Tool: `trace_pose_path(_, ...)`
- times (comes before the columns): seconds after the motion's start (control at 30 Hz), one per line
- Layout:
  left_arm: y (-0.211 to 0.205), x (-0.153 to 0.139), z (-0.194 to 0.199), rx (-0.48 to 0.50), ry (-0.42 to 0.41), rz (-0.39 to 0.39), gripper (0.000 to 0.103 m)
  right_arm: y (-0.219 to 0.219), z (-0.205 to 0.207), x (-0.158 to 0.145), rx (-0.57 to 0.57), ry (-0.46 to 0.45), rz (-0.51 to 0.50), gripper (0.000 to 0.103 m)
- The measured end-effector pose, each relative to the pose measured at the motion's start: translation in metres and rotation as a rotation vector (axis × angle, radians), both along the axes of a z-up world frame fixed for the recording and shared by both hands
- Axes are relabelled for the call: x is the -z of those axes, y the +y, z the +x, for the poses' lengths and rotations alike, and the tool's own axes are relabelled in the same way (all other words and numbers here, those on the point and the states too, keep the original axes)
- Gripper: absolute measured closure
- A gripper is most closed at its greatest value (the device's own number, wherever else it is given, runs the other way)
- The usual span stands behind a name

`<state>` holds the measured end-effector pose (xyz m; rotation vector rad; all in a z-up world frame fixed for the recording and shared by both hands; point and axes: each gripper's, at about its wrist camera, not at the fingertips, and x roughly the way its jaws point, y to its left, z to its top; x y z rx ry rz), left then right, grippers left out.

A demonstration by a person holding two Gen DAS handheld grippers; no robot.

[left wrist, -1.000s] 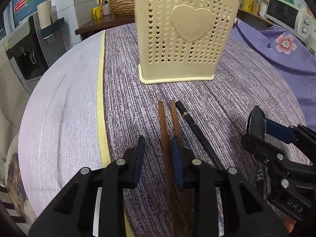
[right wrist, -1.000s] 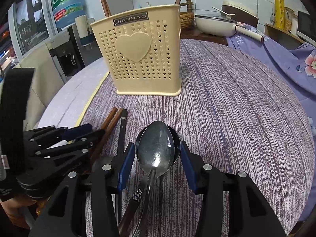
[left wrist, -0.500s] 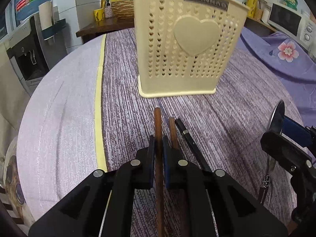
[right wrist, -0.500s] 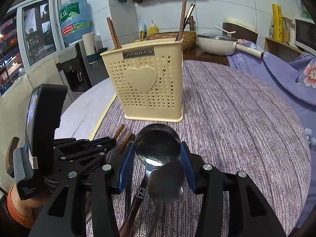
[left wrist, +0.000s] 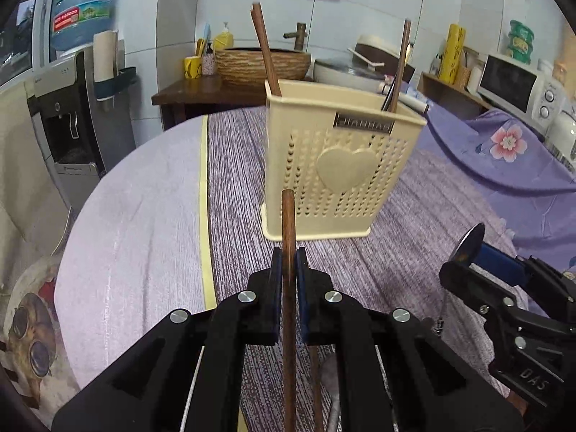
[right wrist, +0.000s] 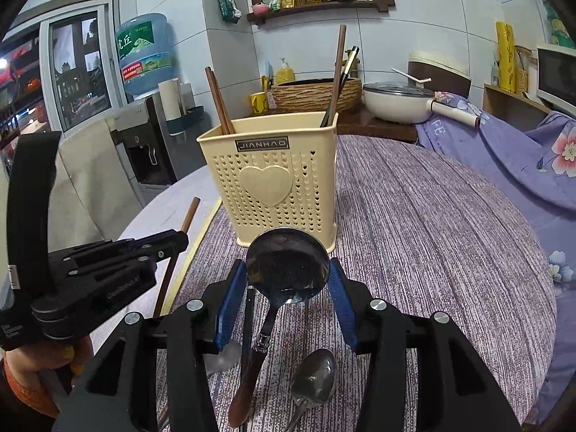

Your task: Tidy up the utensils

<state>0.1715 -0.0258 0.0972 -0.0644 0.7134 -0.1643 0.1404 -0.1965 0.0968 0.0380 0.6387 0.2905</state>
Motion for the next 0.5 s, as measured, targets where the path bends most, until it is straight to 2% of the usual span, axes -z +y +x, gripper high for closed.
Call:
trace_pose_path(0.43, 0.017, -0.049, -0.030, 0.016, -0.103, -0.080, 0.095, 0.002, -0.015, -0.034, -0.048, -0.085, -0.020, 0.058)
trace_pose_path(0.47, 0.018, -0.052, -0.031, 0.016, -0.111, -0.082, 0.095, 0.003, -0.016, -0.036, -0.051, -0.090, -0.026, 0.062)
trace_pose_path(0.5, 0.018, -0.056, -0.033, 0.017, -0.118, -0.084, 0.095, 0.003, -0.016, -0.038, -0.050, -0.095, -0.033, 0.077)
